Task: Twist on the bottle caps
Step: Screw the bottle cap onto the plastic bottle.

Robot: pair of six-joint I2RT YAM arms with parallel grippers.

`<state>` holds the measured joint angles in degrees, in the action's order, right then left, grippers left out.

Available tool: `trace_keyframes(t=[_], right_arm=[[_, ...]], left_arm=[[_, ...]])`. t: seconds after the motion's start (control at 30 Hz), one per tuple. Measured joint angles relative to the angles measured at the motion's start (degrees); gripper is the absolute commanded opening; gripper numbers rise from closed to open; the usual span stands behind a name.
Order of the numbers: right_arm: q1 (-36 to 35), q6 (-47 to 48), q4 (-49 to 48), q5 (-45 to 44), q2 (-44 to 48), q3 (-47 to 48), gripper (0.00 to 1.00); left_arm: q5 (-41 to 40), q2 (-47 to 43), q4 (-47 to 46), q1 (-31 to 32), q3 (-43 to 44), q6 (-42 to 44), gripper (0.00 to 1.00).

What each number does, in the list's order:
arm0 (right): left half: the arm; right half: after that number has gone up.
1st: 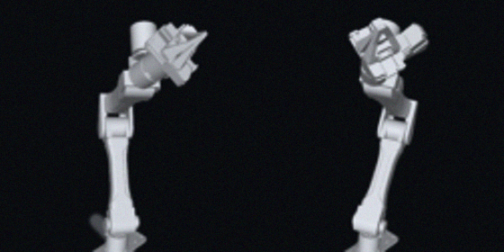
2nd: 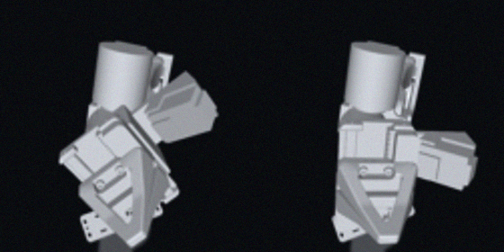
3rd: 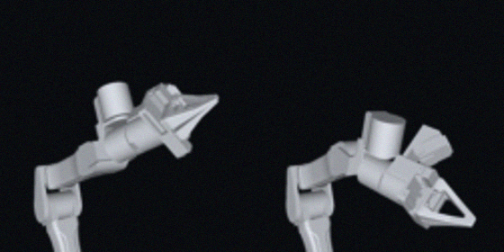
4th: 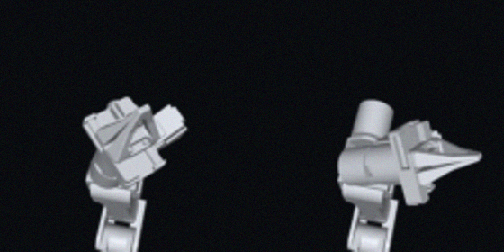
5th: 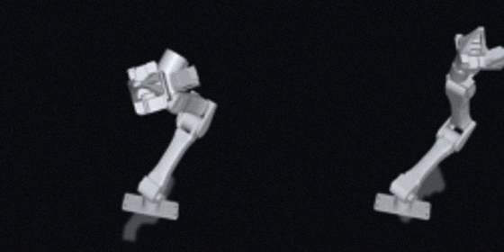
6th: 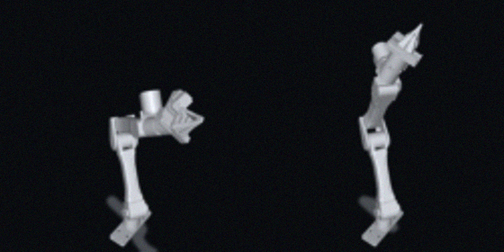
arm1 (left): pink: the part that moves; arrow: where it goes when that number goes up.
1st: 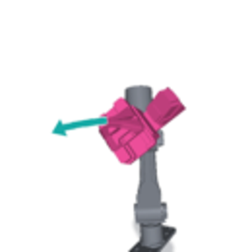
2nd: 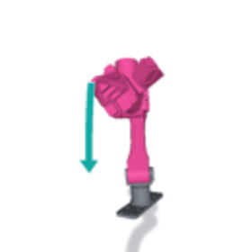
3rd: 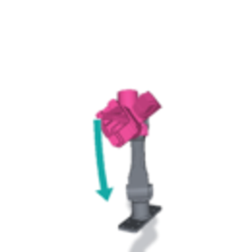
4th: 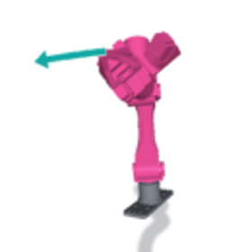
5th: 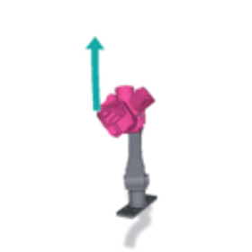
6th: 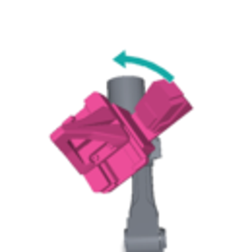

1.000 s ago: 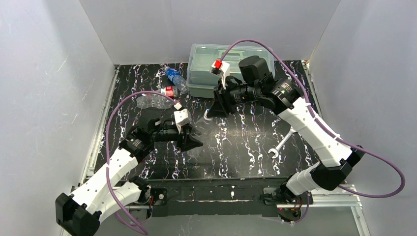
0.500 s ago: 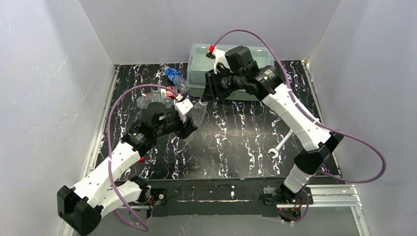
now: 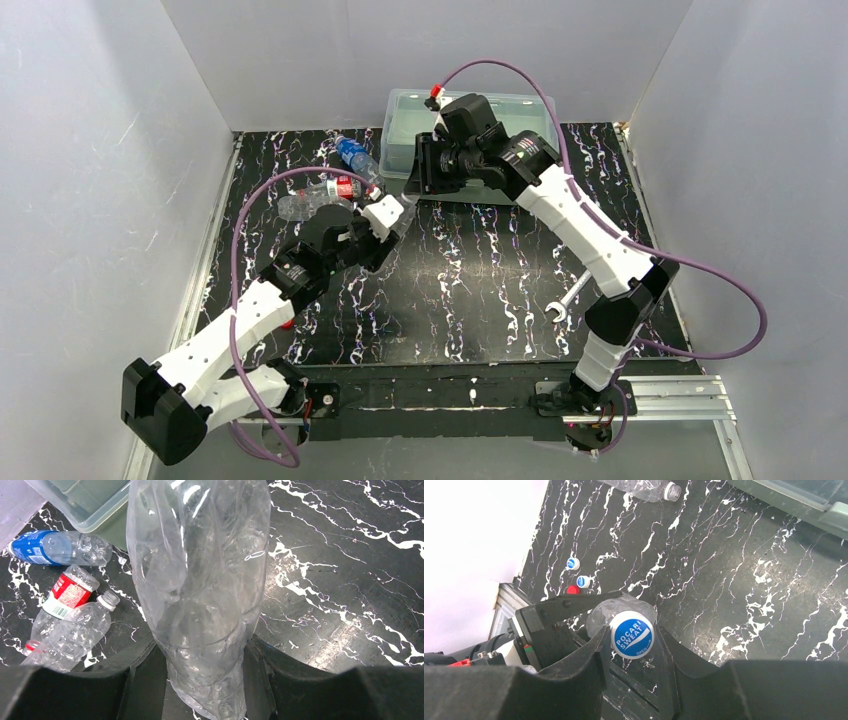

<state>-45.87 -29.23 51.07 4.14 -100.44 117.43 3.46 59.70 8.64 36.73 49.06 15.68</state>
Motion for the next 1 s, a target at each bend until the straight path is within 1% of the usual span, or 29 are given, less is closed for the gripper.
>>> trace_keyframes(t=[0.03, 0.13, 0.17, 0.23, 0.27, 0.3, 0.33, 0.43, 0.57, 0.63, 0.73, 0.83, 0.97, 1.0], right_arm=[[-0.2, -0.4, -0.3, -0.5, 0.1, 0.0, 0.40], [-0.6, -0.6, -0.8, -1.5, 0.8, 0.0, 0.70], [-0.8, -0.5, -0.6, -1.7, 1.1, 0.0, 0.78], [-1.4, -0.1, -0.4, -2.1, 1.6, 0.0, 0.90], [-1.6, 0.4, -0.4, -2.5, 2.1, -0.2, 0.95], [-1.8, 1.0, -0.5, -3.0, 2.9, -0.7, 0.98], [-2.0, 1.5, -0.8, -3.3, 3.8, -1.5, 0.98], [-2.1, 4.6, -3.3, -4.3, 9.6, -7.0, 0.98], [-2.0, 9.9, -7.0, -3.9, 18.5, -13.6, 0.96], [-1.8, 13.2, -8.8, -1.7, 22.3, -16.0, 0.94], [-1.7, 18.5, -10.7, 5.0, 25.7, -18.0, 0.92], [-1.8, 22.7, -11.2, 11.3, 26.4, -19.7, 0.85], [-1.8, 26.4, -10.9, 19.3, 23.1, -20.3, 0.78], [-1.8, 27.0, -10.9, 21.6, 21.7, -20.3, 0.74]], left_arm=[[-0.2, -0.1, -0.1, 0.0, 0.0, 0.0, 0.00], [-0.5, -0.7, -0.7, 0.0, -0.1, -0.1, 0.00], [-0.3, -1.1, -1.7, 0.1, -0.3, -0.3, 0.00], [0.3, -2.5, -3.2, 0.2, -0.8, -0.7, 0.00], [0.8, -3.5, -4.0, 0.2, -1.4, -1.2, 0.00], [1.6, -4.6, -4.7, 0.2, -2.1, -1.7, 0.00], [2.5, -5.5, -5.4, 0.0, -3.0, -2.2, 0.00], [8.6, -7.8, -6.2, -1.6, -5.7, -3.9, 0.00], [20.6, -8.7, -6.5, -5.7, -8.1, -6.7, 0.00], [26.8, -8.8, -6.4, -7.5, -8.4, -7.7, 0.00], [36.0, -8.9, -6.5, -9.0, -8.4, -8.8, 0.00], [43.4, -8.9, -5.7, -9.1, -8.4, -9.2, 0.00], [50.9, -8.4, -3.6, -9.2, -8.4, -9.4, 0.00], [52.5, -8.4, -3.4, -9.2, -8.4, -9.4, 0.00]])
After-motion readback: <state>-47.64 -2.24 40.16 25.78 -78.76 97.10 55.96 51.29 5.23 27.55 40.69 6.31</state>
